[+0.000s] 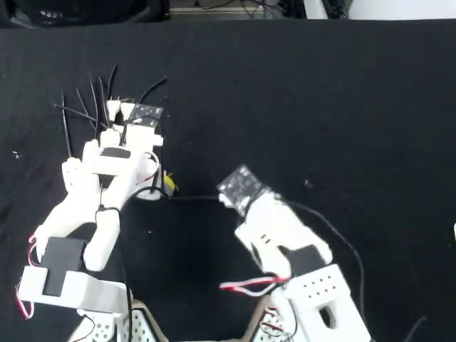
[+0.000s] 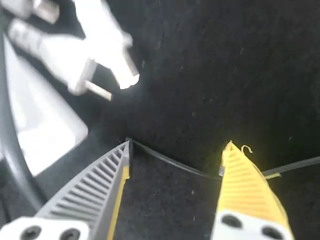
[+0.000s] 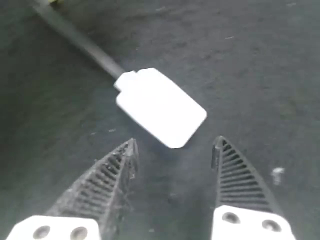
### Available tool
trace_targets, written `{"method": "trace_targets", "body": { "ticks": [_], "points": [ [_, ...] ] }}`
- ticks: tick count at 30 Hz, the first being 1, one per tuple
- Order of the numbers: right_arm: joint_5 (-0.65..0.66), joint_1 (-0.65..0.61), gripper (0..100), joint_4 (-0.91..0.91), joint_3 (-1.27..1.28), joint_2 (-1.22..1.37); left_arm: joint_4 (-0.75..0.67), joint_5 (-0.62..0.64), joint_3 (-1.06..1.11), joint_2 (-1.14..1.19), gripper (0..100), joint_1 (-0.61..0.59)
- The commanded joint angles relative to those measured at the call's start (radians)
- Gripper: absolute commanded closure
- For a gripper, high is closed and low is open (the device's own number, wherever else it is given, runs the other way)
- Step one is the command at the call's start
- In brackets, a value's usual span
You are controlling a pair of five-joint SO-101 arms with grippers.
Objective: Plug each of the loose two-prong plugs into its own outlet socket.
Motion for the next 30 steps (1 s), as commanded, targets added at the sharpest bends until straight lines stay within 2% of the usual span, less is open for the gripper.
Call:
{"method": "trace_targets", "body": {
  "ticks": [1, 5, 10, 15, 19, 25, 30],
  "points": [
    [0.017, 0.049, 76.5, -0.068, -0.125, 0.128, 0.092, -0.008, -0.002, 0.005, 71, -0.013],
    [0.006, 0.051, 76.8, -0.035, -0.262, 0.246, 0.126, -0.008, 0.010, -0.026, 71, -0.050],
    [-0.120, 0.043, 76.6, 0.084, -0.450, 0.334, 0.152, -0.017, 0.038, -0.120, 71, -0.142],
    [-0.143, 0.005, 76.8, 0.089, -0.450, 0.357, 0.153, -0.017, 0.048, -0.227, 71, -0.196],
    [-0.249, 0.026, 76.8, -0.018, -0.375, 0.355, 0.235, -0.017, 0.016, -0.336, 71, -0.232],
    [-0.359, 0.071, 76.9, -0.199, -0.252, 0.361, 0.489, -0.100, -0.265, -0.431, 71, -0.300],
    [-0.354, 0.069, 76.9, -0.212, -0.226, 0.361, 0.591, -0.173, -0.555, -0.256, 71, -0.386]
  ]
}}
